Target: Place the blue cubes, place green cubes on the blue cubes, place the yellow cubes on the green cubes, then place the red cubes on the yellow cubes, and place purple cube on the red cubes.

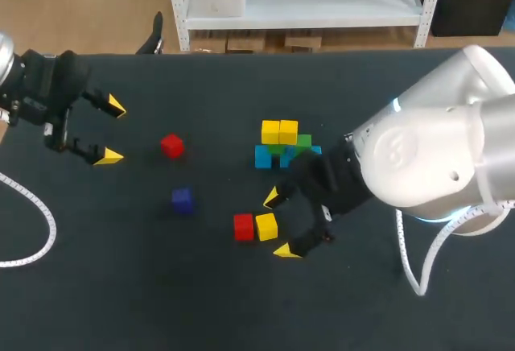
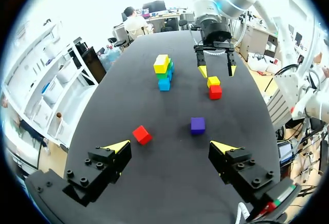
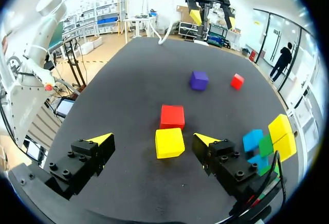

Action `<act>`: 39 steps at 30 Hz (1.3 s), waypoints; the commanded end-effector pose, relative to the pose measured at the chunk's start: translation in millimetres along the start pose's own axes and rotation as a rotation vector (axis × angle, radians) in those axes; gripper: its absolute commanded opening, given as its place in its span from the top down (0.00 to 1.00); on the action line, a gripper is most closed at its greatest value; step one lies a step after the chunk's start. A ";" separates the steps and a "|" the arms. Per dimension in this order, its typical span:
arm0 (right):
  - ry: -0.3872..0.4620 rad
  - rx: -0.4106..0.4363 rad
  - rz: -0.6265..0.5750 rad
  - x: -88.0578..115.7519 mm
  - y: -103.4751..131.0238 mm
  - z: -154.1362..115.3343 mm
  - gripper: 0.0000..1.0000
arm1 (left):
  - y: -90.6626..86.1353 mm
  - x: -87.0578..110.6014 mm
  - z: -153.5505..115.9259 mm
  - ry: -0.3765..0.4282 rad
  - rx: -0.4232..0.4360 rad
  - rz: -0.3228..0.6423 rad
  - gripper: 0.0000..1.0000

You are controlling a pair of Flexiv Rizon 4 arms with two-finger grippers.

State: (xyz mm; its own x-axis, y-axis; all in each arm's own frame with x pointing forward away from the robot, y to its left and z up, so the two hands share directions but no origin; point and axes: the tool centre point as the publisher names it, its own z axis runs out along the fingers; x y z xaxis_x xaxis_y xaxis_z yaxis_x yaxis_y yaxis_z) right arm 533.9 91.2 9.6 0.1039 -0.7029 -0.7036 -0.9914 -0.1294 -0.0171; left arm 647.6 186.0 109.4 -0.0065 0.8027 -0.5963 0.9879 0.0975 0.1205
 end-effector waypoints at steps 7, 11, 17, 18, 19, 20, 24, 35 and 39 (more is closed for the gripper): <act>0.002 0.000 0.023 6.8 -6.4 4.4 0.00 | 0.5 1.5 0.1 -0.005 0.000 0.004 0.00; -0.002 0.004 0.028 7.3 -9.5 5.2 0.00 | 0.5 1.5 0.1 -0.005 0.000 0.004 0.00; -0.003 0.001 0.027 7.9 -13.4 7.9 0.00 | 0.5 1.5 0.1 -0.005 0.000 0.004 0.00; -0.003 -0.001 0.025 8.0 -14.2 8.5 0.00 | 0.5 1.5 0.1 -0.005 0.000 0.004 0.00; -0.003 -0.004 0.023 8.1 -15.2 9.2 0.00 | 0.5 1.5 0.1 -0.005 0.000 0.004 0.00; -0.005 -0.007 0.019 8.4 -16.5 9.9 0.00 | 0.5 1.5 0.1 -0.005 0.000 0.004 0.00; -0.005 -0.013 0.012 8.7 -21.3 10.7 0.00 | 0.5 1.5 0.1 -0.005 0.000 0.004 0.00; -0.003 -0.022 0.005 7.5 -24.2 12.6 0.52 | 0.5 1.5 0.1 -0.005 0.000 0.004 0.00; -0.006 -0.026 0.007 8.0 -23.9 15.1 0.51 | 0.5 1.5 0.1 -0.005 0.000 0.004 0.00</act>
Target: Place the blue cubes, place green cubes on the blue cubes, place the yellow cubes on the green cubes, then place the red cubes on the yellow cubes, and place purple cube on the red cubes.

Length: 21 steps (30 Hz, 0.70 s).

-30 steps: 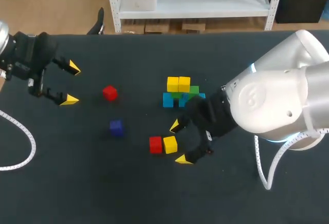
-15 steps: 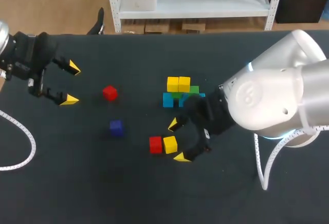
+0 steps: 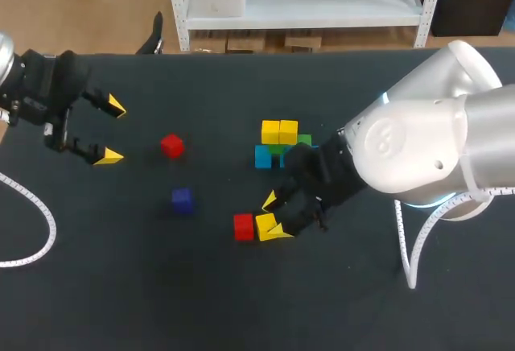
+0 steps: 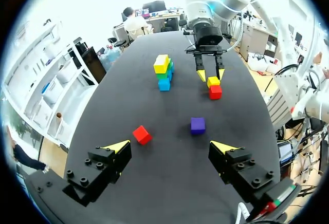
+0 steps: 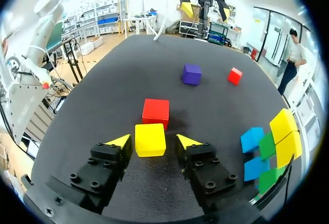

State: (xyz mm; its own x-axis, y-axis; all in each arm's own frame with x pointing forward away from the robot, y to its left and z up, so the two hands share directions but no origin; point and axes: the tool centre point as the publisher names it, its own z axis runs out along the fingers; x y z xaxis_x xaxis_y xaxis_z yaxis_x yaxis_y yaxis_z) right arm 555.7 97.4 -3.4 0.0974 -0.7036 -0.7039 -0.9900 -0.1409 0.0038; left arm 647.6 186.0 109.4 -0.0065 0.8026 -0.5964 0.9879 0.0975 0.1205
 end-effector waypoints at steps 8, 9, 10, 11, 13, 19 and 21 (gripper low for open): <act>-0.010 -0.002 0.001 -0.1 -1.6 4.0 1.00 | 0.5 1.6 0.1 -0.005 0.000 0.004 0.00; -0.012 -0.001 0.002 -1.0 -1.3 3.1 1.00 | 0.5 1.6 0.1 -0.005 0.000 0.004 0.00; -0.016 0.000 0.003 -1.9 -1.1 2.2 1.00 | 0.5 1.6 0.1 -0.005 0.000 0.004 0.00; -0.020 0.002 0.006 -2.9 -1.1 0.7 1.00 | 0.5 1.6 0.1 -0.005 0.000 0.004 0.00; -0.029 0.005 0.012 -6.4 -0.9 -3.8 1.00 | 0.5 1.6 0.1 -0.005 0.000 0.004 0.00; -0.011 0.032 0.033 -15.5 -2.0 -32.3 1.00 | 0.5 1.6 0.1 -0.005 0.000 0.004 0.00; -0.005 0.043 0.042 -14.8 -3.6 -43.8 1.00 | 0.5 1.6 0.1 -0.005 0.000 0.004 0.00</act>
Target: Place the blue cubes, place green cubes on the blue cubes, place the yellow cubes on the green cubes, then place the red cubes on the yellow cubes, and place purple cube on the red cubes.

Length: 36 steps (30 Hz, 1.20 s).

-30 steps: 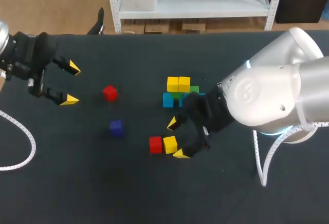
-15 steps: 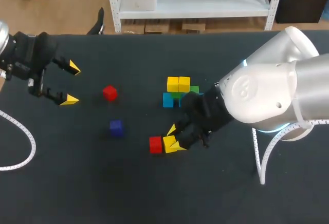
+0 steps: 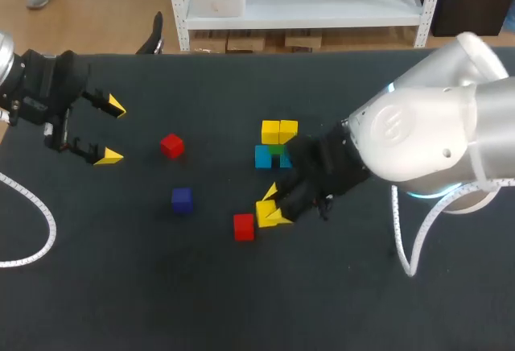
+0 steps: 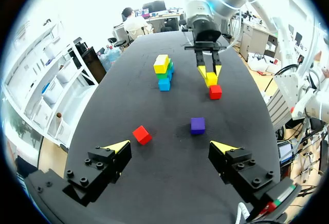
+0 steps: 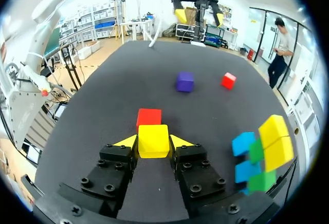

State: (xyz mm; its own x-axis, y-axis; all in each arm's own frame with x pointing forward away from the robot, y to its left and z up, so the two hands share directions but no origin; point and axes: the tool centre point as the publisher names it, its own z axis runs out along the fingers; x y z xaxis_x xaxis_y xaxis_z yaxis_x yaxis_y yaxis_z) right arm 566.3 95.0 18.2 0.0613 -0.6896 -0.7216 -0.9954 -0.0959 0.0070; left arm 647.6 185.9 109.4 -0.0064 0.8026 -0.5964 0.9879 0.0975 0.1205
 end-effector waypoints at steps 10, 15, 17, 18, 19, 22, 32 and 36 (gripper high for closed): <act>0.070 0.079 0.058 22.5 -2.7 -97.8 1.00 | 0.5 1.6 0.1 -0.005 0.000 0.004 0.00; 0.068 0.135 0.111 41.9 -5.1 -129.9 1.00 | 0.5 1.6 0.1 -0.005 0.000 0.004 0.00; 0.073 0.151 0.122 48.5 -6.3 -139.6 1.00 | 0.5 1.6 0.1 -0.005 0.000 0.004 0.00; 0.071 0.158 0.130 51.9 -7.2 -143.8 1.00 | 0.5 1.6 0.1 -0.005 0.000 0.004 0.00; 0.071 0.159 0.132 55.5 -8.9 -147.6 1.00 | 0.5 1.6 0.1 -0.005 0.000 0.004 0.00; 0.083 0.167 0.146 65.8 -15.7 -156.6 1.00 | 0.5 1.6 0.1 -0.005 0.000 0.004 0.00; 0.112 0.194 0.147 72.4 -57.7 -175.9 1.00 | 0.5 1.6 0.1 -0.005 0.000 0.004 0.00; 0.120 0.217 0.150 68.7 -71.7 -178.4 1.00 | 0.5 1.6 0.1 -0.005 0.000 0.004 0.00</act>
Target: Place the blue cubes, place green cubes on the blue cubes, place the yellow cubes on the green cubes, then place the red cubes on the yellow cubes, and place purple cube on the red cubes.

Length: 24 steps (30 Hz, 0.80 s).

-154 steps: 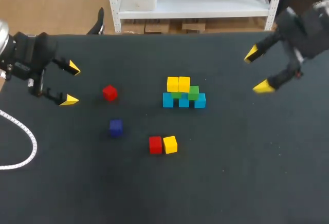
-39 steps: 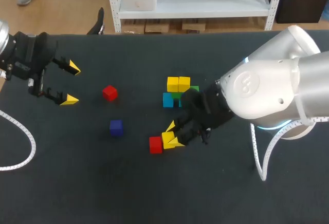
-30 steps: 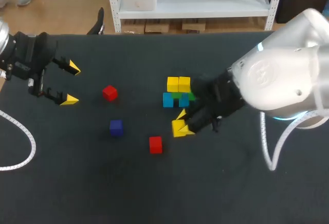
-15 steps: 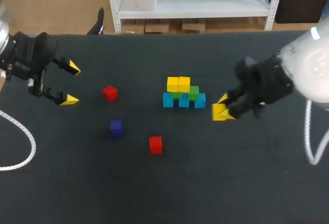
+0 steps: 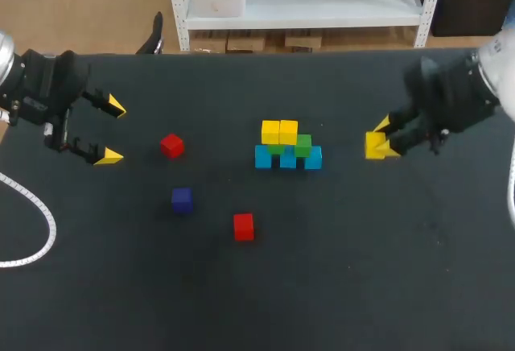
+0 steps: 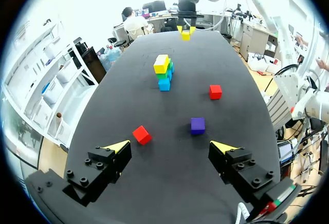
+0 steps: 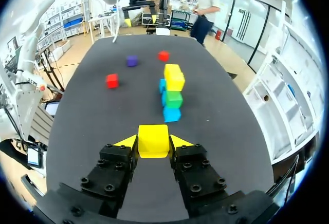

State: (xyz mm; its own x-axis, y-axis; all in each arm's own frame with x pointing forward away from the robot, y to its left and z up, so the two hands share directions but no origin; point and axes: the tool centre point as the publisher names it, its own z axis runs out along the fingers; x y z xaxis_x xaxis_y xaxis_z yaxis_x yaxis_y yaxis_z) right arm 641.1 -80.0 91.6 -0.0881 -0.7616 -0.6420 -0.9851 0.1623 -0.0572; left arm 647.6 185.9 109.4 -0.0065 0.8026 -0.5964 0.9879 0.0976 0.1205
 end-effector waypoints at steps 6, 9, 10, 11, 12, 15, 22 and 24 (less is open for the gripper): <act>0.023 0.027 0.001 -16.8 -25.9 16.8 1.00 | 0.5 1.6 0.1 -0.005 0.000 0.004 0.00; 0.023 0.046 -0.013 -23.4 -29.5 25.6 1.00 | 0.5 1.6 0.1 -0.005 0.000 0.004 0.00; 0.019 0.046 -0.015 -26.5 -29.8 28.5 1.00 | 0.5 1.6 0.1 -0.005 0.000 0.004 0.00; 0.014 0.051 -0.025 -28.5 -30.8 31.6 1.00 | 0.5 1.6 0.1 -0.005 0.000 0.004 0.00; 0.003 0.051 -0.036 -29.3 -32.6 35.2 1.00 | 0.5 1.6 0.1 -0.005 0.000 0.004 0.00; -0.031 0.051 -0.058 -35.1 -34.4 43.8 1.00 | 0.5 1.6 0.1 -0.005 0.000 0.004 0.00; -0.053 0.062 -0.072 -41.6 -40.3 53.8 1.00 | 0.5 1.6 0.1 -0.005 0.000 0.004 0.00; -0.058 0.063 -0.074 -43.5 -41.7 55.8 1.00 | 0.5 1.6 0.1 -0.005 0.000 0.004 0.00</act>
State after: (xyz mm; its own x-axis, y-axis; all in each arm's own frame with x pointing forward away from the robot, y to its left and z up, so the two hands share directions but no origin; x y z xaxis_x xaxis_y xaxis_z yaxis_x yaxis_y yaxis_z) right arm 689.2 -21.4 83.1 -0.0085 -0.7429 -0.6693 -0.9760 0.1518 -0.1561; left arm 647.6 185.9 109.4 -0.0065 0.8026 -0.5964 0.9879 0.0975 0.1205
